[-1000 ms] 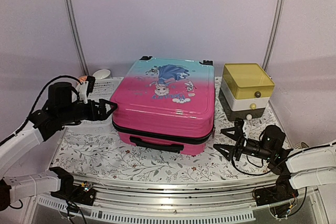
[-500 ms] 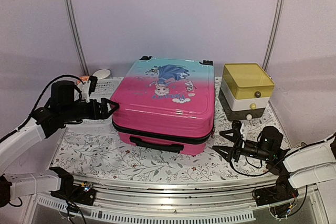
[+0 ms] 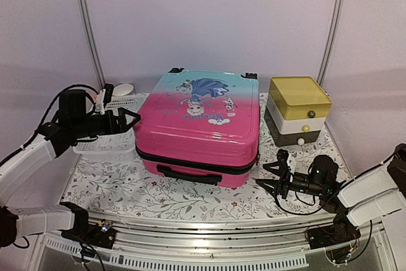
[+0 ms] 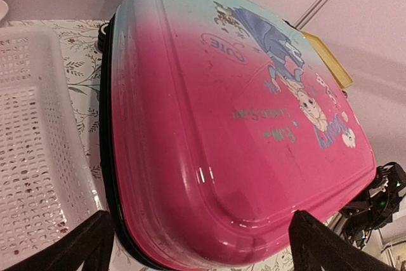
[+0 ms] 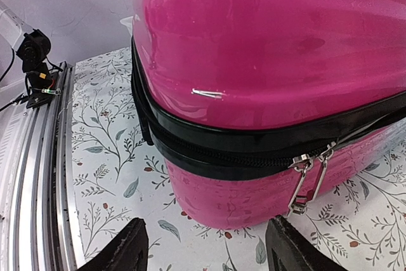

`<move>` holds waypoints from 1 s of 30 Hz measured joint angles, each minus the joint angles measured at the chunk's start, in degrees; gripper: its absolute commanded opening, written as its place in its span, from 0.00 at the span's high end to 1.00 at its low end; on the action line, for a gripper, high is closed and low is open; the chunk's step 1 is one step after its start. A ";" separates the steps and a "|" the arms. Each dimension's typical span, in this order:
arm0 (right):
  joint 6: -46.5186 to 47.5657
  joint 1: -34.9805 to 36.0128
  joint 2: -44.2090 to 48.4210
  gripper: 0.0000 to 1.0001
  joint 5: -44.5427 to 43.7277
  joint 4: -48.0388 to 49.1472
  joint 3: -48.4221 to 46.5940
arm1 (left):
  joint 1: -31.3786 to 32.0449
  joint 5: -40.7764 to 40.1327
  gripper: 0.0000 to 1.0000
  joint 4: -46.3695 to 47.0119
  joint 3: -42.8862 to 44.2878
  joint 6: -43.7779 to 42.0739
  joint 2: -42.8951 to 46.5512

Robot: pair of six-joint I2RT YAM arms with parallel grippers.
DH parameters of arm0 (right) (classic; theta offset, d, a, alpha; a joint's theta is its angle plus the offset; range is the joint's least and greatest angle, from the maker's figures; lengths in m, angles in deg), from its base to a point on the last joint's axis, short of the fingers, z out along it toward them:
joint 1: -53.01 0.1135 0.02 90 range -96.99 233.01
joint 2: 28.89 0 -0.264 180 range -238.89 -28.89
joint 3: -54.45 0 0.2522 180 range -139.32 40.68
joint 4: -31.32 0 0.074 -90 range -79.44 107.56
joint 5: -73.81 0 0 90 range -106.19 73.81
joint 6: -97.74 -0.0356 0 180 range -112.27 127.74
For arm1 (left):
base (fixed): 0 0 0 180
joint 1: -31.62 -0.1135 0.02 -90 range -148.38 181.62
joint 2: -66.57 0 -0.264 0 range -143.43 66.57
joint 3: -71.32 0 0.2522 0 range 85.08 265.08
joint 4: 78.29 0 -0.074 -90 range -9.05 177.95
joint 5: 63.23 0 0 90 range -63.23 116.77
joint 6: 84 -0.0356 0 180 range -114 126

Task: Open, take out, and arrange the luggage
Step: Pick up the zipper from the luggage.

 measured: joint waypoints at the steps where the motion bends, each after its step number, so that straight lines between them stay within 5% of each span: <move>1: 0.00 0.00 -0.37 0.40 0.02 0.24 0.00 | -0.09 0.52 0.02 0.04 0.42 -0.02 -0.42; 30: -0.79 -6.19 -20.50 0.66 1.95 18.29 -5.44 | -0.37 2.91 0.02 -0.07 4.87 -2.64 -8.17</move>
